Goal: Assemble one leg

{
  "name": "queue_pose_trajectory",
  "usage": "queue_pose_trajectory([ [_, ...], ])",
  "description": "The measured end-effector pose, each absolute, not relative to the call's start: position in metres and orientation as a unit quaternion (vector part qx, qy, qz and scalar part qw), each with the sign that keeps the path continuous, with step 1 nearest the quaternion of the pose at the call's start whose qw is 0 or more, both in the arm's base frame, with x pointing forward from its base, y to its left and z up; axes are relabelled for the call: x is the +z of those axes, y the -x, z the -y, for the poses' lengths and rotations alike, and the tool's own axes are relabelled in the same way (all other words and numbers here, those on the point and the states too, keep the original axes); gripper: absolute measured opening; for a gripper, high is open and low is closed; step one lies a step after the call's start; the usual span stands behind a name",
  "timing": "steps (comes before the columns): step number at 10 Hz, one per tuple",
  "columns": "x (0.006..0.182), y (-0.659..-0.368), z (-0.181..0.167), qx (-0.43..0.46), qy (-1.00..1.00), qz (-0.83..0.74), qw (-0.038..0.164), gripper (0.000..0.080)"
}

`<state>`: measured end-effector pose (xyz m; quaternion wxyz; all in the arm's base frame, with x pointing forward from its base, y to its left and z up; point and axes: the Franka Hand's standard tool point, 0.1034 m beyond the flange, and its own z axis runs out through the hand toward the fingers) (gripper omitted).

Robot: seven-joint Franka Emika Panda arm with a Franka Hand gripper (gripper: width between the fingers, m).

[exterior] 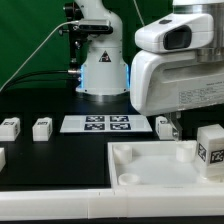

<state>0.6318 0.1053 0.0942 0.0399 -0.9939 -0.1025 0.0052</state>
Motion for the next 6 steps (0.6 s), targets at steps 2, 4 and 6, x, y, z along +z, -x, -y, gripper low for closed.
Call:
queue_pose_trajectory([
  [2, 0.0925, -0.6306, -0.1034, 0.010, 0.995, 0.094, 0.040, 0.0649],
  [4, 0.0868, -0.6276, -0.0983, 0.029, 0.997, 0.065, 0.038, 0.0649],
  [6, 0.0866, -0.6289, -0.1009, 0.032, 0.997, 0.057, 0.037, 0.0649],
])
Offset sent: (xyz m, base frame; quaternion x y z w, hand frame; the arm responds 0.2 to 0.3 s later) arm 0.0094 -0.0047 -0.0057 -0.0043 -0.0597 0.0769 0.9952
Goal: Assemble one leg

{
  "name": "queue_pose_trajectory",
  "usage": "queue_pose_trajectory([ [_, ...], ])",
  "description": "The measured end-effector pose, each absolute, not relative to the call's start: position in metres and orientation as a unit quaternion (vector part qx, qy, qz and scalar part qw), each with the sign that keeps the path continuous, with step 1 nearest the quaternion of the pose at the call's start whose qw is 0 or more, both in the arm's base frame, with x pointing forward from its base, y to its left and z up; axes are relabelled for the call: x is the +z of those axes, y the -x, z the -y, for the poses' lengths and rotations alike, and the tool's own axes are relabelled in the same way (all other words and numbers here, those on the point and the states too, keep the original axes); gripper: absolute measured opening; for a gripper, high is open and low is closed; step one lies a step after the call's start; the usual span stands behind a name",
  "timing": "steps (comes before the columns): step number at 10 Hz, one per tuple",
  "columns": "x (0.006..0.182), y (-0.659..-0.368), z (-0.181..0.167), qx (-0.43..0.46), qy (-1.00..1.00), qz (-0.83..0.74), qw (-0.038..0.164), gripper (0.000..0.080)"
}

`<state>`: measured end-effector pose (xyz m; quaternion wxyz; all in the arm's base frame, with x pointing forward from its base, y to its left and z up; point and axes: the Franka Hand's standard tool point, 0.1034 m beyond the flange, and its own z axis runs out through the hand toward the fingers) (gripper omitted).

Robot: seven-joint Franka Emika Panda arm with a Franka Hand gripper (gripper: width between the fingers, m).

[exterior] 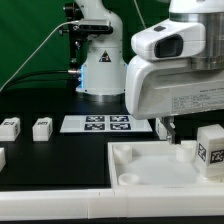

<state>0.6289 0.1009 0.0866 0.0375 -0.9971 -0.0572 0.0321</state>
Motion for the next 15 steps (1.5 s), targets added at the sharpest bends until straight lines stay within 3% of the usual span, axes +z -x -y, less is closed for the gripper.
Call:
queue_pose_trajectory([
  [9, 0.0798, -0.6340, -0.1065, 0.033, 0.997, 0.061, 0.038, 0.0649],
  [11, 0.0792, -0.6332, -0.1064, 0.033, 0.997, 0.061, 0.038, 0.0607],
  [12, 0.0789, -0.6331, -0.1064, 0.033, 0.997, 0.061, 0.038, 0.0420],
  [13, 0.0784, -0.6329, -0.1065, 0.033, 0.997, 0.061, 0.038, 0.0420],
  [14, 0.0784, -0.6328, -0.1066, 0.033, 0.997, 0.051, 0.038, 0.0293],
  [15, 0.0784, -0.6328, -0.1066, 0.034, 0.998, 0.035, 0.037, 0.0294],
])
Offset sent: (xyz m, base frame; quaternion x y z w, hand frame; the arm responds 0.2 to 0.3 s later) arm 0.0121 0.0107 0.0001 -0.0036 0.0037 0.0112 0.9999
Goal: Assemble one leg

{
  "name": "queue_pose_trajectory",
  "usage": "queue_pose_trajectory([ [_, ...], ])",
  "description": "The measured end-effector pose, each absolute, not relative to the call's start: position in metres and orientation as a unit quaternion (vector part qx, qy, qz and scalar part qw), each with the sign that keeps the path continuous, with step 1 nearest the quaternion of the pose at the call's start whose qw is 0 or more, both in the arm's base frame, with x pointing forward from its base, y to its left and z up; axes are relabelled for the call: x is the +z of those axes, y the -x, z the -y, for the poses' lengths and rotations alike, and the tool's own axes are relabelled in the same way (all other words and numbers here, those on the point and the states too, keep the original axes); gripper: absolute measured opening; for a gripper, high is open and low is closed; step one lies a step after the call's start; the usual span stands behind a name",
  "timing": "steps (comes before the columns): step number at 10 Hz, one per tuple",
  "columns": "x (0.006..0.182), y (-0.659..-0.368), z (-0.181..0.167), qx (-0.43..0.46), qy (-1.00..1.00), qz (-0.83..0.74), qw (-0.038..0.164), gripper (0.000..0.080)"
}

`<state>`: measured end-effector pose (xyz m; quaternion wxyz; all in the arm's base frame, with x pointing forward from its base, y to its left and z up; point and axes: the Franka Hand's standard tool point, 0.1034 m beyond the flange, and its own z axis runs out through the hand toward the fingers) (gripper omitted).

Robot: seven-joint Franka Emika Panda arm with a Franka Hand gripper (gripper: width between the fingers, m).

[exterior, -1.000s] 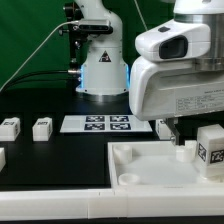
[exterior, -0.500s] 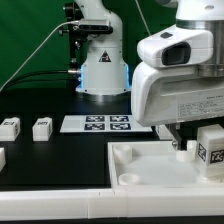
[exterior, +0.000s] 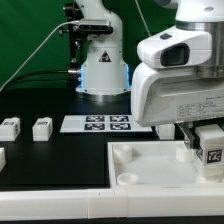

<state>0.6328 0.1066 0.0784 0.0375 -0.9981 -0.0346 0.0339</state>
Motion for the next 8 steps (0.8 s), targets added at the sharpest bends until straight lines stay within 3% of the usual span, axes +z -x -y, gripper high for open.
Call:
queue_pose_trajectory([
  [2, 0.0783, -0.6327, -0.1072, 0.035, 0.999, 0.008, 0.038, 0.0294],
  [8, 0.0773, -0.6309, -0.1129, 0.042, 0.950, -0.309, 0.028, 0.0294],
])
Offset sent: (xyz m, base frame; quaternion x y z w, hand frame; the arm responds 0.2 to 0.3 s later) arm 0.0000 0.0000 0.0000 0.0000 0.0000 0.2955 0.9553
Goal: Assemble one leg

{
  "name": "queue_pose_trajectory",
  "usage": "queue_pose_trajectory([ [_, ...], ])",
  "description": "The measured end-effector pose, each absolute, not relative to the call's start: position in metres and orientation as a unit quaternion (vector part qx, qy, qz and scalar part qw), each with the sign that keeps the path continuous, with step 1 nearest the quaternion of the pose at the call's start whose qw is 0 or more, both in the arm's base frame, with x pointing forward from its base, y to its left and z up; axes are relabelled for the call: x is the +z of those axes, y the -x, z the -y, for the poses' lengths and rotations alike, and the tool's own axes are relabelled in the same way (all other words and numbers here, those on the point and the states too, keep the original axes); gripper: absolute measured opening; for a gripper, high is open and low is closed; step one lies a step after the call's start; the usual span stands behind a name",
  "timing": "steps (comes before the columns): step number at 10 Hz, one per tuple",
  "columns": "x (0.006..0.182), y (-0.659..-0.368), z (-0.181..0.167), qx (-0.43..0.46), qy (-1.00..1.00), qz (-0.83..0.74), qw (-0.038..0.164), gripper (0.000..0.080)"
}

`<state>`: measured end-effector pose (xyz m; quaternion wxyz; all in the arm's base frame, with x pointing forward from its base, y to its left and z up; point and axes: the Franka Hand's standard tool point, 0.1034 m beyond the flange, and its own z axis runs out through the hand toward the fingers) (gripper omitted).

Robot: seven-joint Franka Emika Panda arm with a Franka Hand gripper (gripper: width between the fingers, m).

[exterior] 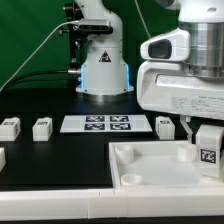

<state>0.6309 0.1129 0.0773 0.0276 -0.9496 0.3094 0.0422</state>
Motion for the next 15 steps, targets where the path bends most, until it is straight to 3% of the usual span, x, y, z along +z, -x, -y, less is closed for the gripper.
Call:
queue_pose_trajectory([
  [7, 0.077, -0.630, -0.120, 0.049, 0.777, -0.628, 0.013, 0.0294],
  [9, 0.076, -0.629, -0.122, 0.050, 0.784, -0.619, 0.011, 0.0294],
  [10, 0.075, -0.628, -0.124, 0.051, 0.790, -0.611, 0.011, 0.0507],
  [11, 0.075, -0.627, -0.127, 0.051, 0.792, -0.609, 0.011, 0.0507],
  [12, 0.074, -0.627, -0.129, 0.051, 0.814, -0.579, 0.012, 0.0626],
  [15, 0.073, -0.626, -0.128, 0.050, 0.876, -0.479, 0.017, 0.0648],
])
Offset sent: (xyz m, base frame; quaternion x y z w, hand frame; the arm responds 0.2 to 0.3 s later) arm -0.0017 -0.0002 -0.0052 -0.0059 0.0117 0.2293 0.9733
